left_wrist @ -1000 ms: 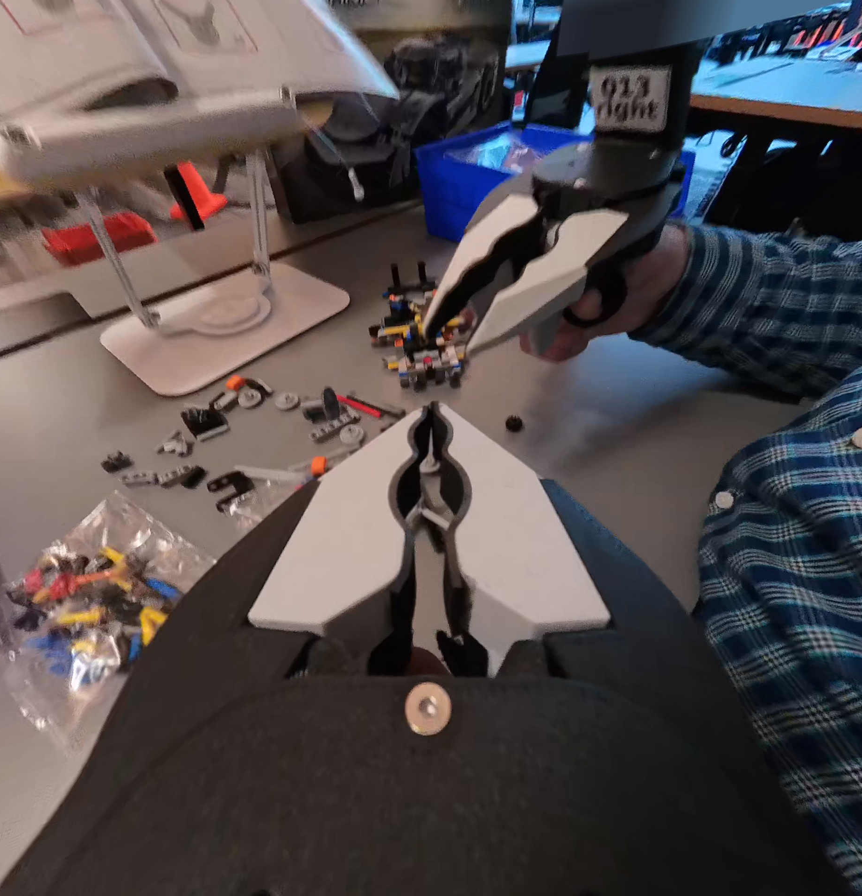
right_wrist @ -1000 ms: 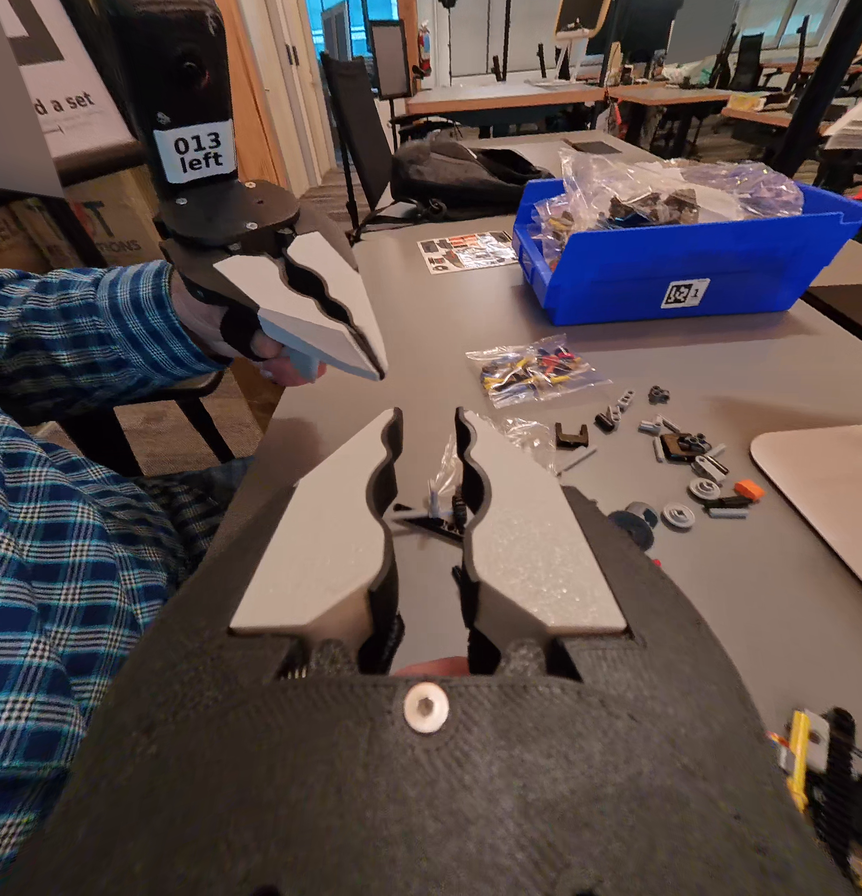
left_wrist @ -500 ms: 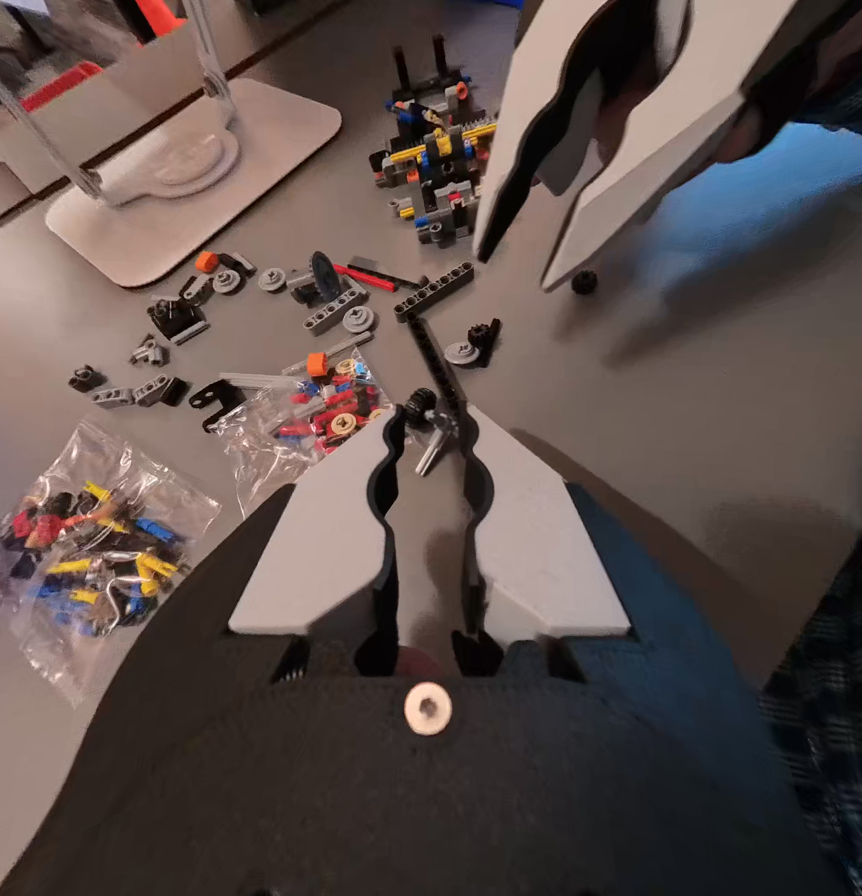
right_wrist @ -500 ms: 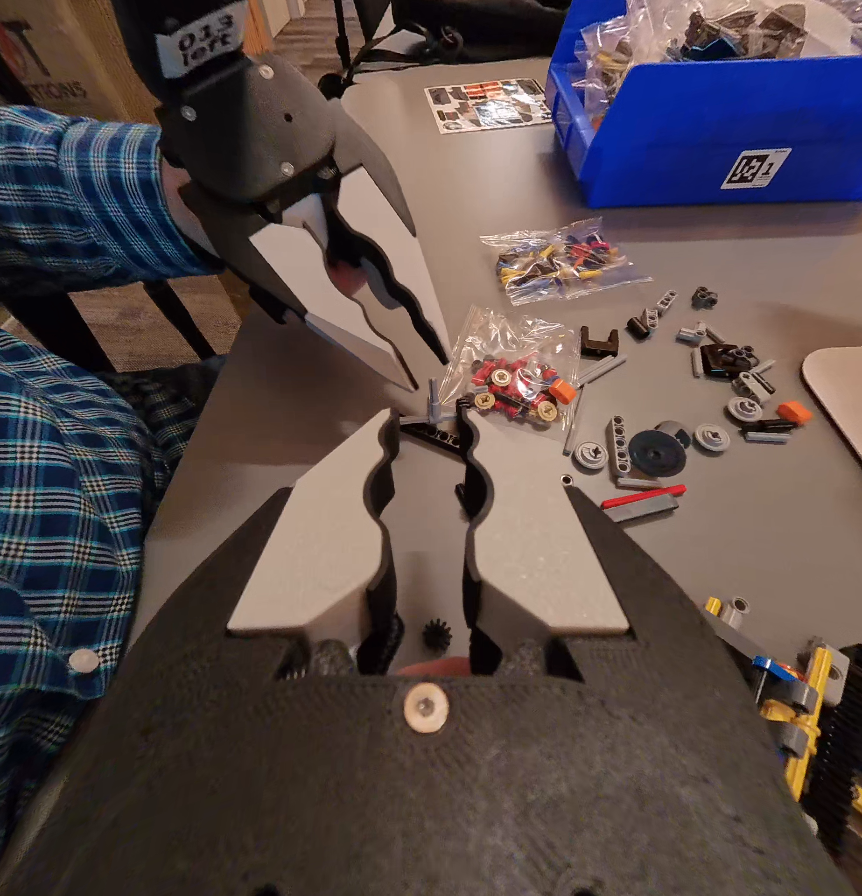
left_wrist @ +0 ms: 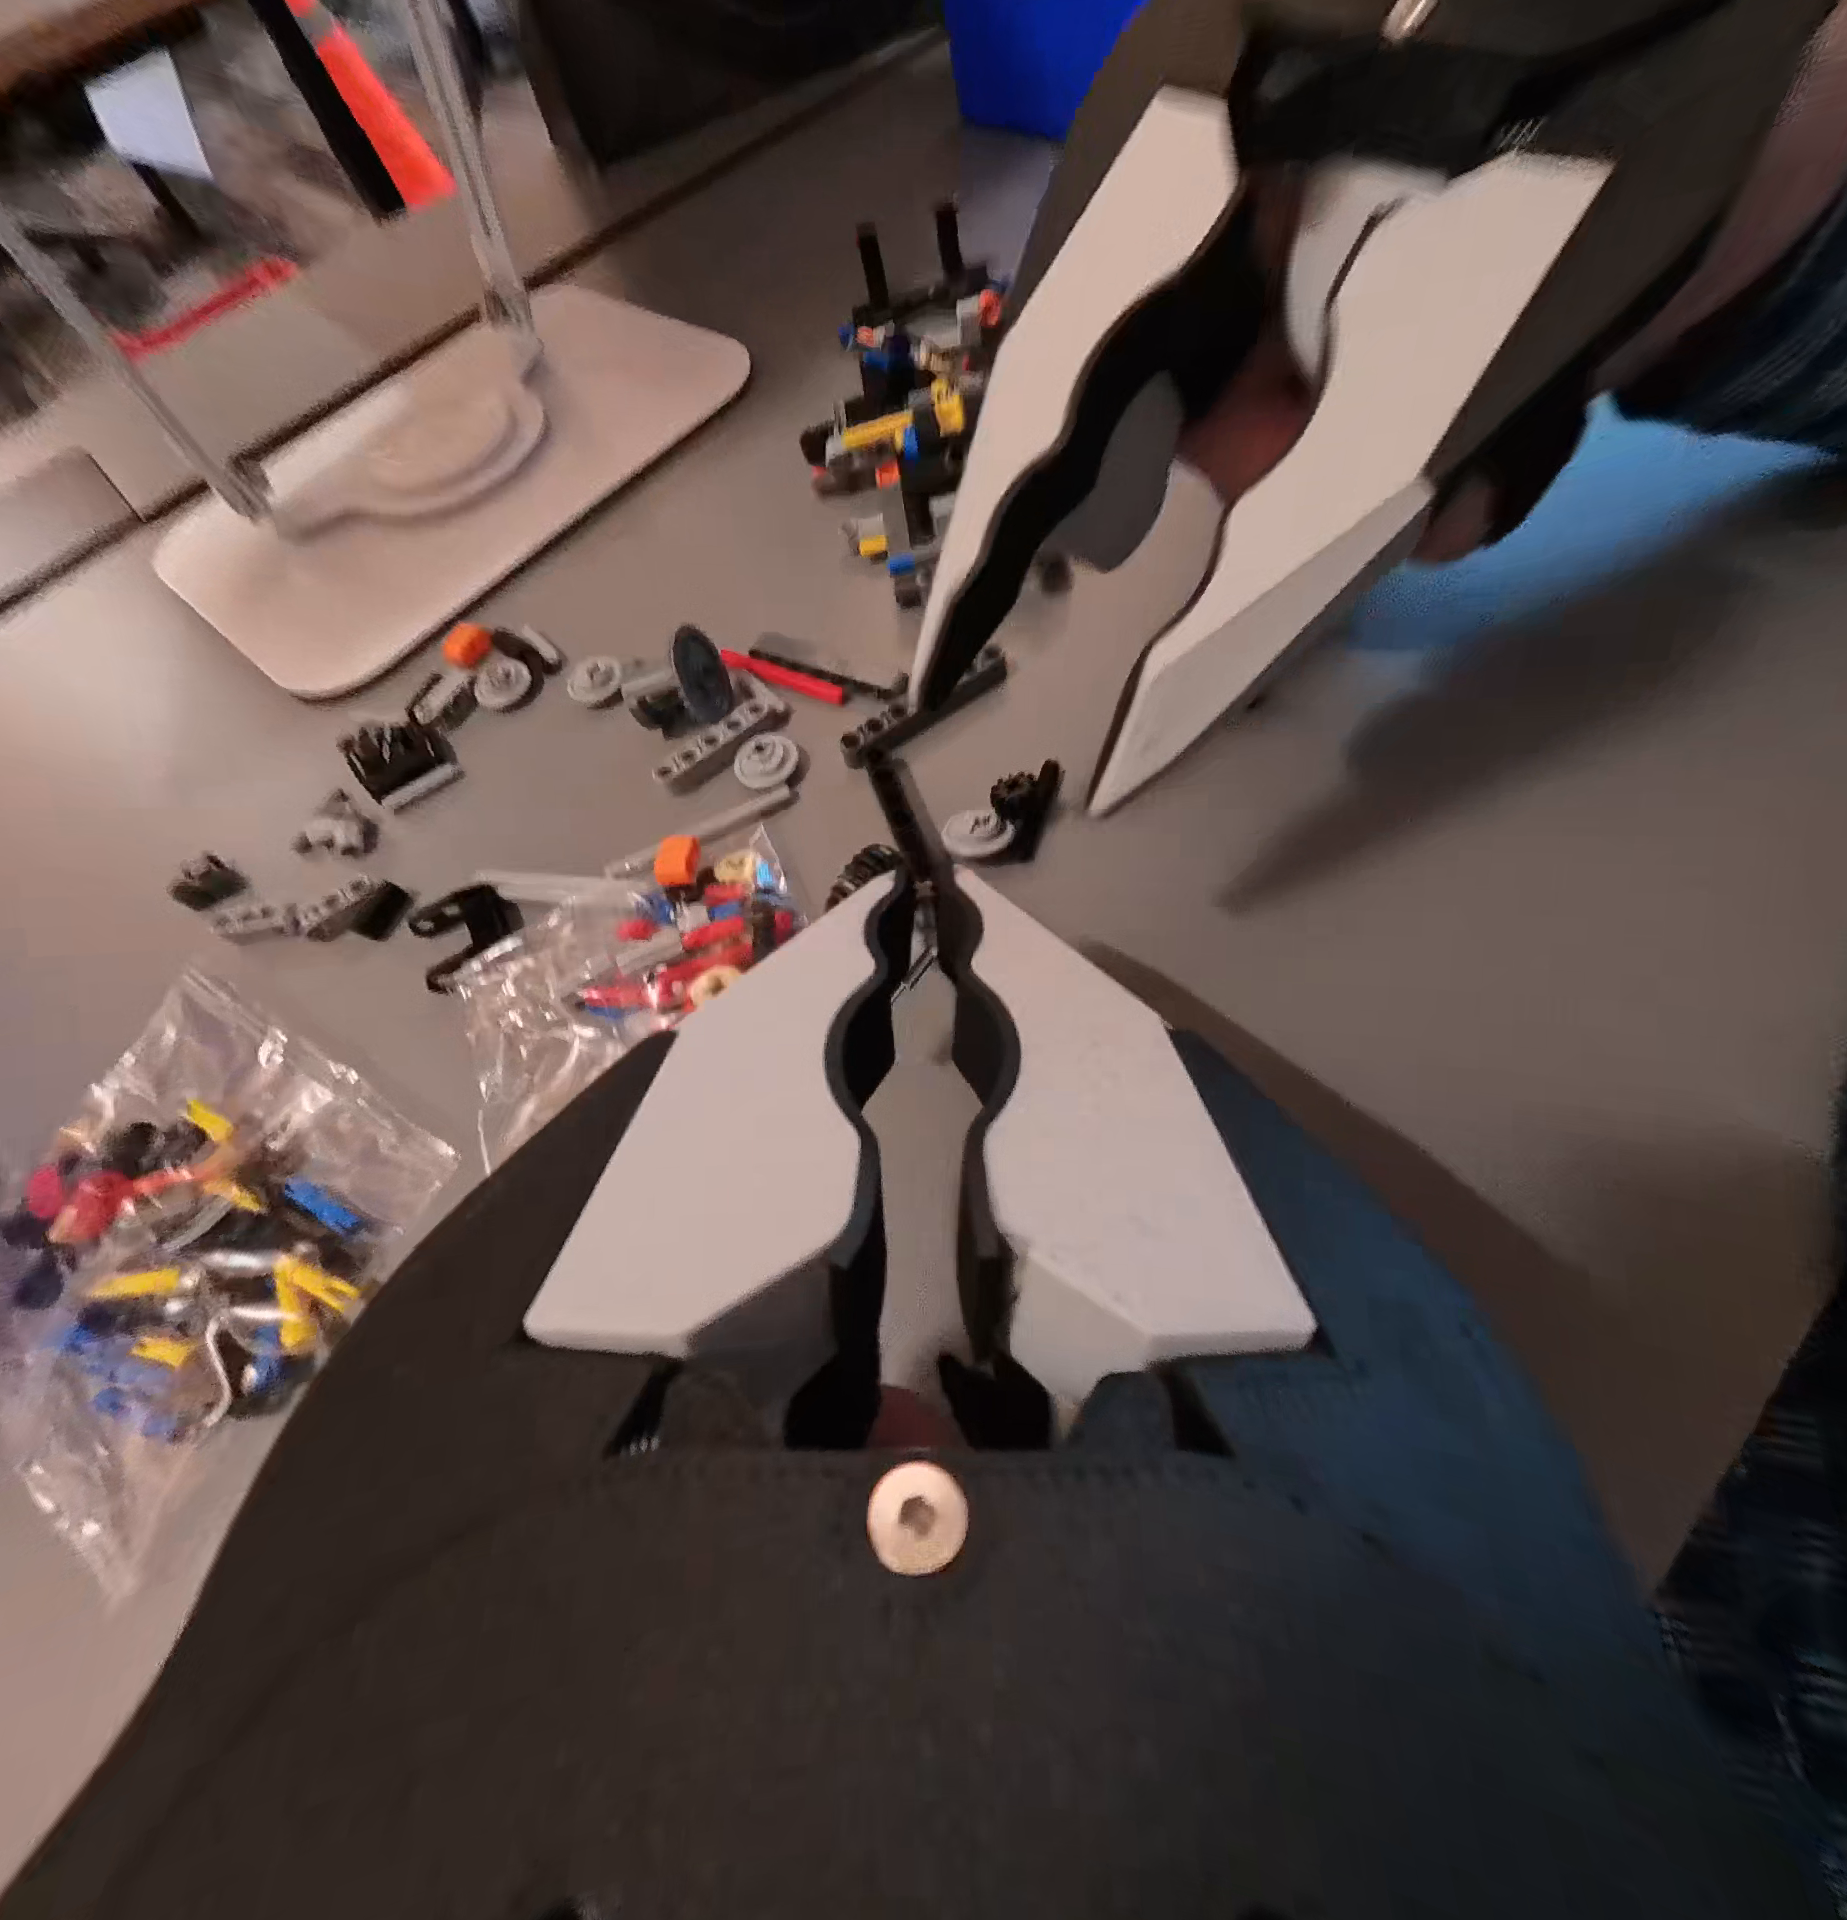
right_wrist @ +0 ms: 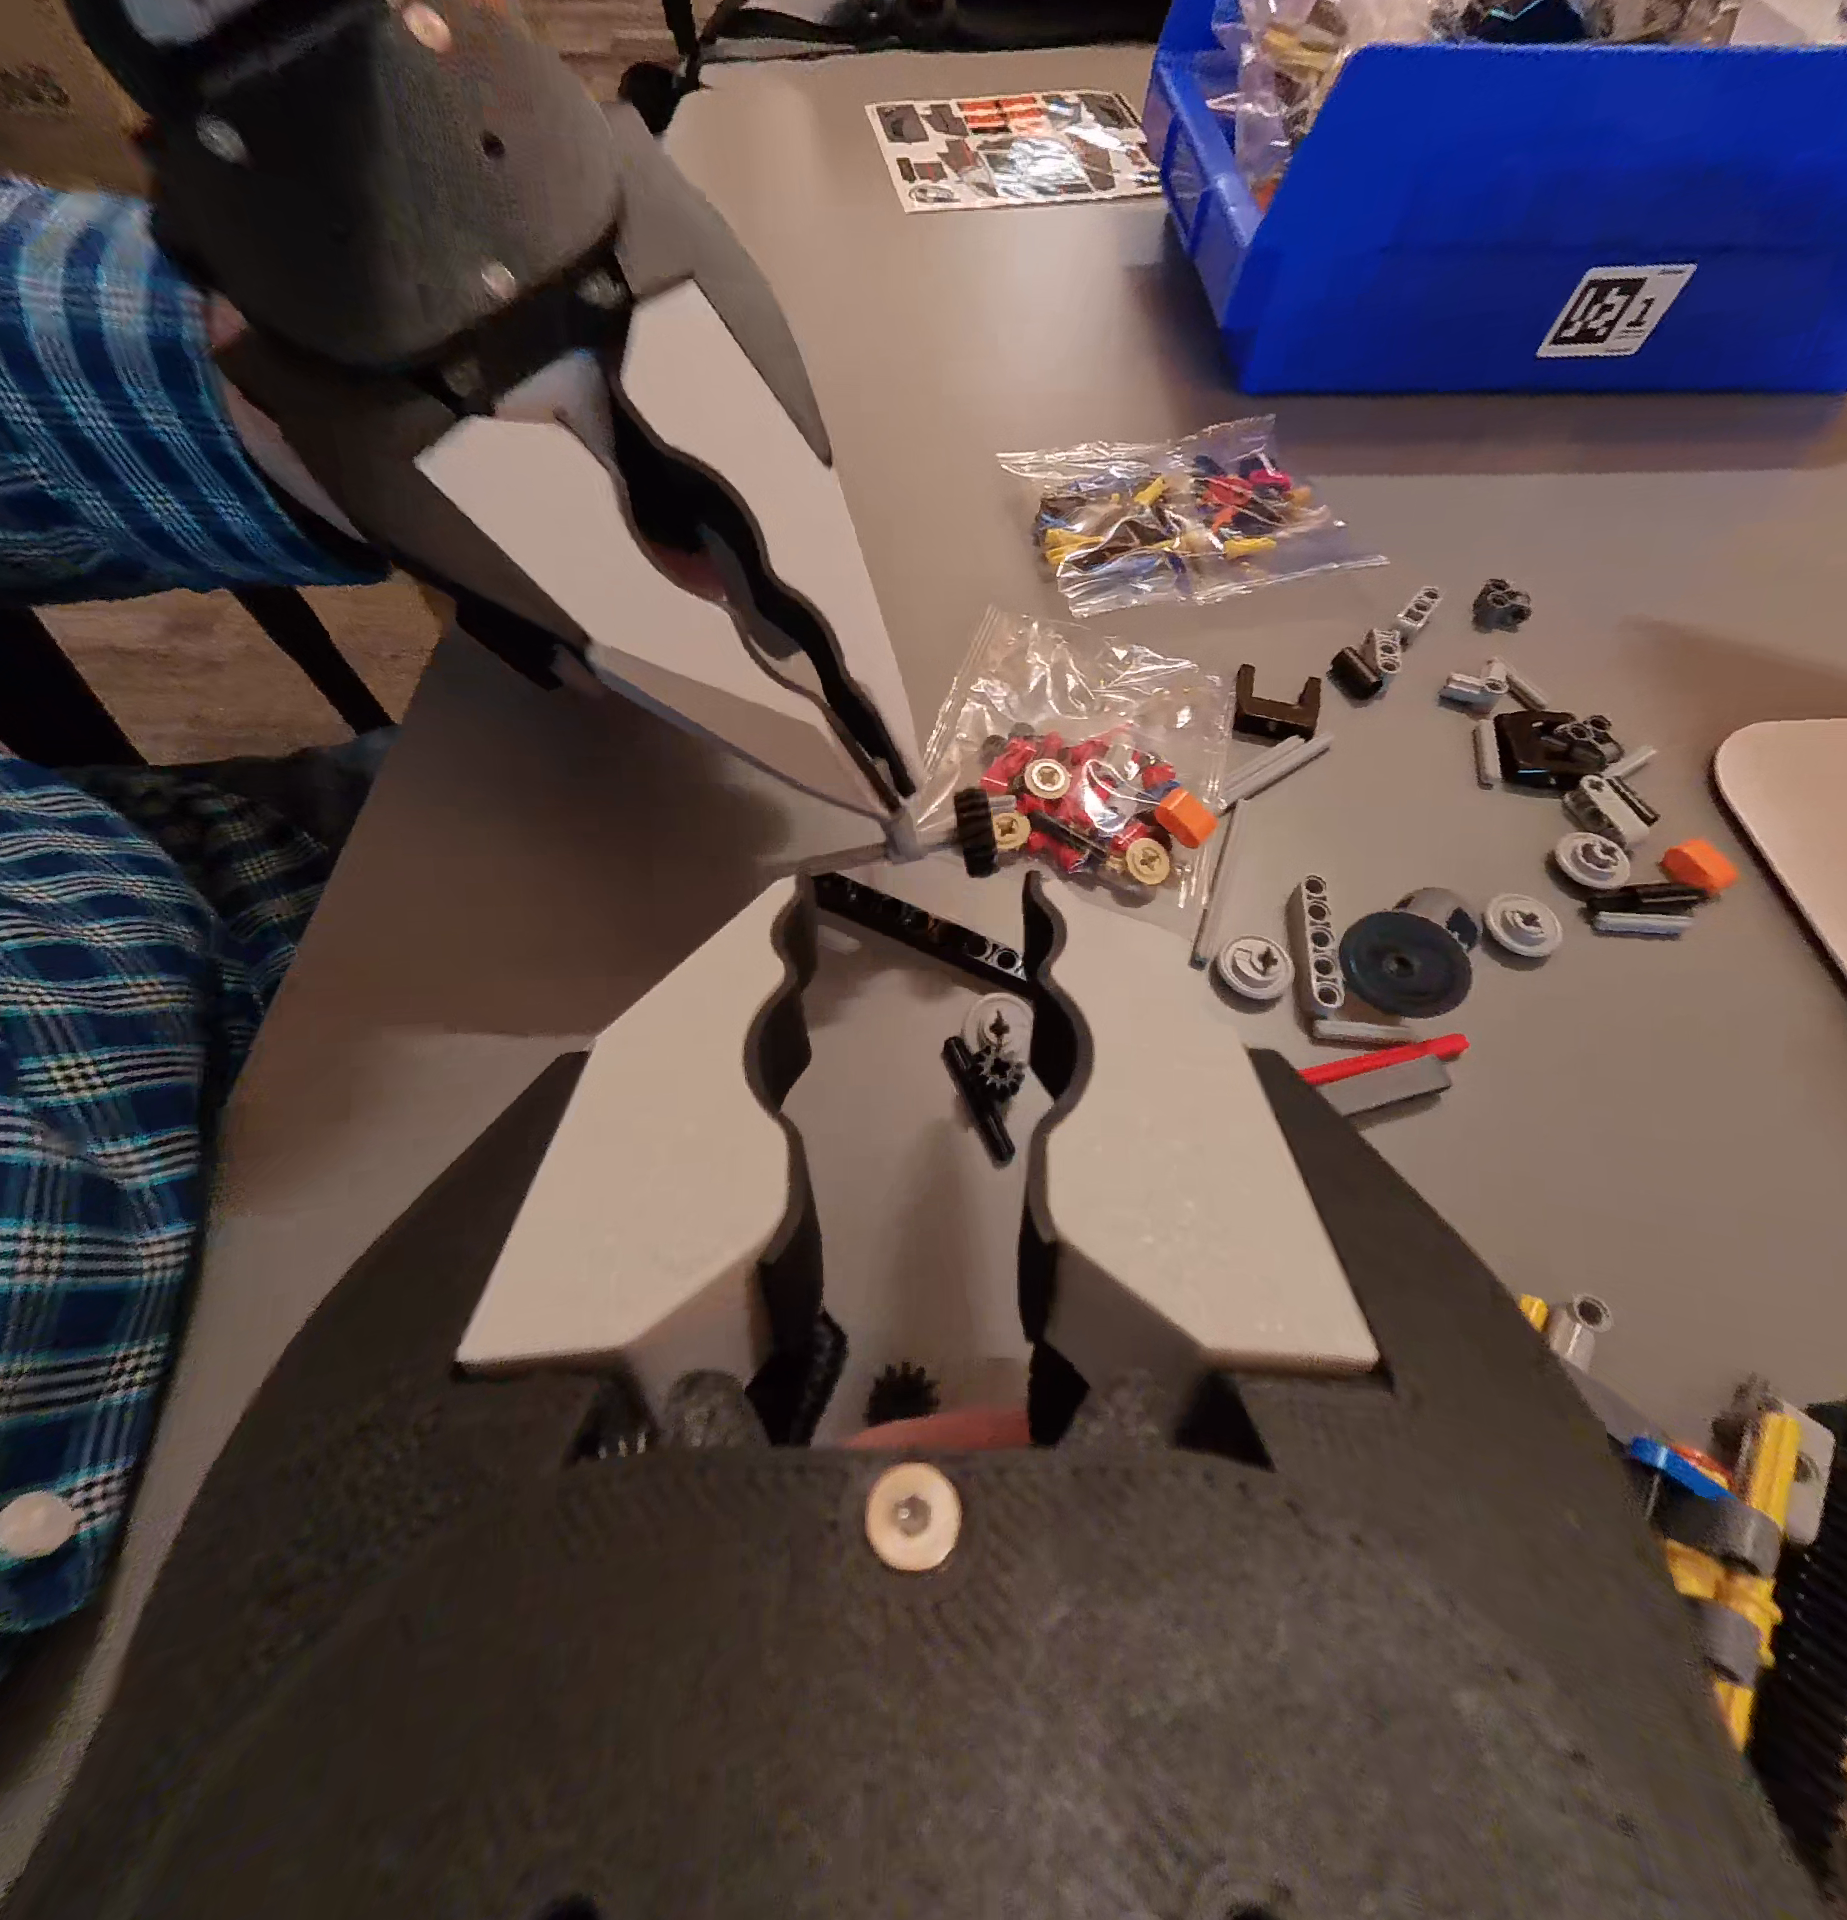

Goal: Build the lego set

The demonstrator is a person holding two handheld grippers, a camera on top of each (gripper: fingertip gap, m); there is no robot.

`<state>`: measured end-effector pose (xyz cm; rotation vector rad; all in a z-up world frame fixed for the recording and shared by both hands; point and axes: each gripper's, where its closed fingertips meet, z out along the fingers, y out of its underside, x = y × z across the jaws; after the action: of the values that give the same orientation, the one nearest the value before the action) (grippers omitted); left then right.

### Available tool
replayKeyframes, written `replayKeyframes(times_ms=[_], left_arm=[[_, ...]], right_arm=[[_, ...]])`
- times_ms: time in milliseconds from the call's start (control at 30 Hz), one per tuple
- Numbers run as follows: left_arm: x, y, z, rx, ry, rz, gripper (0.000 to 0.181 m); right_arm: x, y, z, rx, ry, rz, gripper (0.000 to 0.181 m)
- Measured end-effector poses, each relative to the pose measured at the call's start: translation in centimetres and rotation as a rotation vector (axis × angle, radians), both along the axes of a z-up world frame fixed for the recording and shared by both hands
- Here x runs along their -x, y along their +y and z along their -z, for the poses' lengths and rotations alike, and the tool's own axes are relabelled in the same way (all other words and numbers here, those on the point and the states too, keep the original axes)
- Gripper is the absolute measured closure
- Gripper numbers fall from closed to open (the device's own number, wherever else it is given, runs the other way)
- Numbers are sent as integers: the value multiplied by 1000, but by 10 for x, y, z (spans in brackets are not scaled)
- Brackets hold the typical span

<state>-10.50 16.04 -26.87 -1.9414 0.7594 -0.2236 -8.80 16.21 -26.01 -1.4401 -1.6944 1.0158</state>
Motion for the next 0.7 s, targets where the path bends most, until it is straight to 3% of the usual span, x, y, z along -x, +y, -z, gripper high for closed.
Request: replayKeyframes(times_ms=[133,267,500,700], left_arm=[[-10,-3,-21,-98,27,45,180],[-16,-3,-38,-164,24,55,180],[-16,-1,-44,-186,-8,48,180],[-13,10,-62,-279,-26,-9,180]], right_arm=[[7,2,-1,-58,26,13,135],[8,-11,0,-121,19,-56,147],[2,2,-13,-122,54,-8,144],[-1,-6,-17,105,39,-17,143]])
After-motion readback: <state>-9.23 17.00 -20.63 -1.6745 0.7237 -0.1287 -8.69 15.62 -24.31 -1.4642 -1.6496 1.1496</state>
